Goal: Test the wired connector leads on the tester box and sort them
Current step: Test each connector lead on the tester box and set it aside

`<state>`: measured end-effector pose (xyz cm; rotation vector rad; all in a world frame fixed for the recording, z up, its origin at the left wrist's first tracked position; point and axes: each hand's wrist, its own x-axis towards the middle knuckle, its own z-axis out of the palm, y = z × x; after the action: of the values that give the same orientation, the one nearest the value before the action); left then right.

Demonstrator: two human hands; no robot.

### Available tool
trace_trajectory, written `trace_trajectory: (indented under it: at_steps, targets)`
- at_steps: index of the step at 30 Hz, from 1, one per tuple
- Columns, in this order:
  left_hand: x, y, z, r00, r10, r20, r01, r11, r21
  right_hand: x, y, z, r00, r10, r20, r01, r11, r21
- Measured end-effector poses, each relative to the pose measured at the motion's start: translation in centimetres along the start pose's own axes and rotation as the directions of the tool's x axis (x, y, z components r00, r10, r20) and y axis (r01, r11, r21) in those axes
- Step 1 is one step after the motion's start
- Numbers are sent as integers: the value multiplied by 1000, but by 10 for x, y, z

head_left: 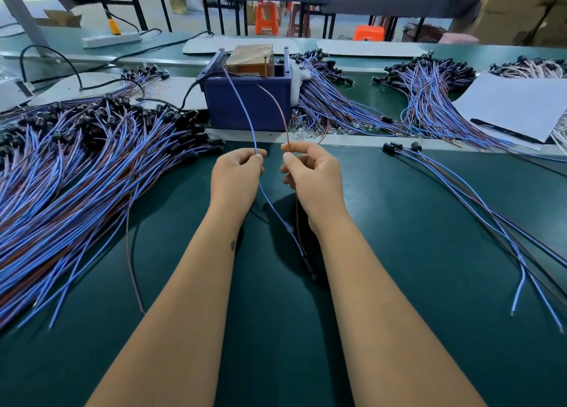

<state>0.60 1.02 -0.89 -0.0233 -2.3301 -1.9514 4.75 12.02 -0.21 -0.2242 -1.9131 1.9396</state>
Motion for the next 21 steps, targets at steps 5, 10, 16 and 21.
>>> trace_trajectory:
  at_steps: [5,10,16,21]
  targets:
    - [-2,3,1,1000,24,17,-24,1000,2,1,-2,-1,1000,1,-23,1,998,63]
    - [-3,2,0,1000,20,6,-20,1000,8,0,-5,-1,999,-4,-42,8,994,108]
    - [-1,-1,-2,999,24,-44,-24,1000,4,1,-4,-2,997,20,-70,-14,997,79]
    - [1,-2,-6,997,2,-74,-4,1000,-22,3,-2,-3,994,48,-103,-41,997,69]
